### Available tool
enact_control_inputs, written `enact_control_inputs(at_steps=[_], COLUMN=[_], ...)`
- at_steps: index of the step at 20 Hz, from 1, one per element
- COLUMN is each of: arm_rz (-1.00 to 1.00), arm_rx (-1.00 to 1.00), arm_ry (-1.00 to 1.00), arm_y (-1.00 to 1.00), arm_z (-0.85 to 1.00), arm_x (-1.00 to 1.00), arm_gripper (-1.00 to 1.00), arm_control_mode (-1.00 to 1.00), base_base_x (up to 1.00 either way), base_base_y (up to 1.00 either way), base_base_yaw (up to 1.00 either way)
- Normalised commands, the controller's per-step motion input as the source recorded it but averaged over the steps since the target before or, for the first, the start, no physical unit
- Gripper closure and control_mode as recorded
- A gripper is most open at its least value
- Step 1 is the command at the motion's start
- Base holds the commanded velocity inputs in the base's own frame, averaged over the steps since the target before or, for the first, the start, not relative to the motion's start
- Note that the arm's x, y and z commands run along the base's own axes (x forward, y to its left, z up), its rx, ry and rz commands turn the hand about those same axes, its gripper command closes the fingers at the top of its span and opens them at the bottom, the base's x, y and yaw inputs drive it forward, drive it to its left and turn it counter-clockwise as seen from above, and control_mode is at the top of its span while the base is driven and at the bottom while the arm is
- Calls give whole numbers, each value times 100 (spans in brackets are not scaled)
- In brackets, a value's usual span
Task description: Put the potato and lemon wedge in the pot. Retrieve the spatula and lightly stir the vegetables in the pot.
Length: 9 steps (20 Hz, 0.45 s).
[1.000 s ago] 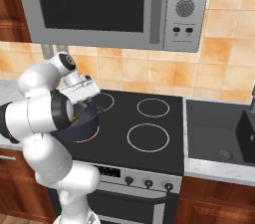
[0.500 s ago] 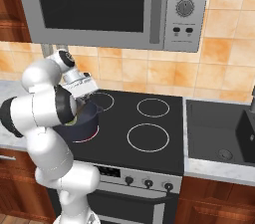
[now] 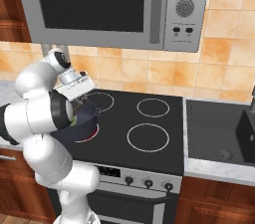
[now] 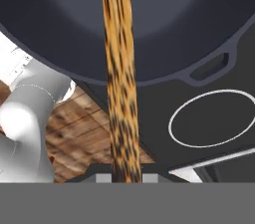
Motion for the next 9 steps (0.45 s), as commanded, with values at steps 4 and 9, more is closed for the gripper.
enact_control_inputs(at_steps=[4,9], arm_rz=[0,2], arm_rx=[0,0], arm_ry=[-3,0], arm_y=[-10,-17], arm_z=[-16,-22], arm_x=[0,0], arm_gripper=[100,100], arm_control_mode=[-100,-100], base_base_x=[0,0], base_base_y=[0,0], base_base_yaw=[0,0])
